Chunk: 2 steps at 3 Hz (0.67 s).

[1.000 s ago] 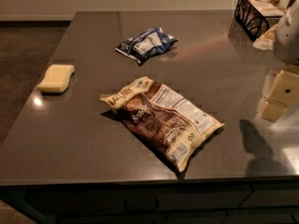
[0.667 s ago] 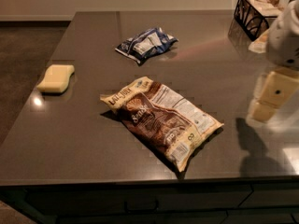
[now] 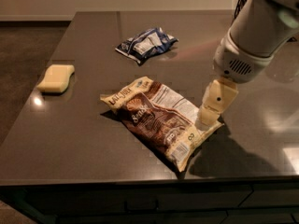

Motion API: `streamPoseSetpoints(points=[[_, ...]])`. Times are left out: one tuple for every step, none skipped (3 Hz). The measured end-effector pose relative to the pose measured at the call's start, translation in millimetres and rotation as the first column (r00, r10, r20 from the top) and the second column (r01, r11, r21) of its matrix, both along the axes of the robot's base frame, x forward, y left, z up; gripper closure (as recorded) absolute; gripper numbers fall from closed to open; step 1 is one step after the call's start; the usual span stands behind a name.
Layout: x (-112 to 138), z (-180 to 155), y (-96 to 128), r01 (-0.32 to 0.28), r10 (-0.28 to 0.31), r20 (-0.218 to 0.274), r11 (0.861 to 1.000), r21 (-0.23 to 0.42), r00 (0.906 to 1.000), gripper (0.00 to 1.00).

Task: Move brown chip bag near blue chip bag

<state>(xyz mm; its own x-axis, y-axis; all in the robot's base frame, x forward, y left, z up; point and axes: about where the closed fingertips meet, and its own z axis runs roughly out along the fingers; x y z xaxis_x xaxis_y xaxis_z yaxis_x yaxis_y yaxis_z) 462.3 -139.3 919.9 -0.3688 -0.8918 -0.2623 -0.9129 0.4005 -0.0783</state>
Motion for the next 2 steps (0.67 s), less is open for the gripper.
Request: streamPoseSetpoints(points=[[2.3, -22.0, 9.9, 0.105, -0.105, -0.053, 0.994, 0.003, 0.9931, 0.00], [-1.9, -44.0, 16.7, 0.189, -0.191, -0.093, 0.982, -0.024, 0.9772, 0.00]])
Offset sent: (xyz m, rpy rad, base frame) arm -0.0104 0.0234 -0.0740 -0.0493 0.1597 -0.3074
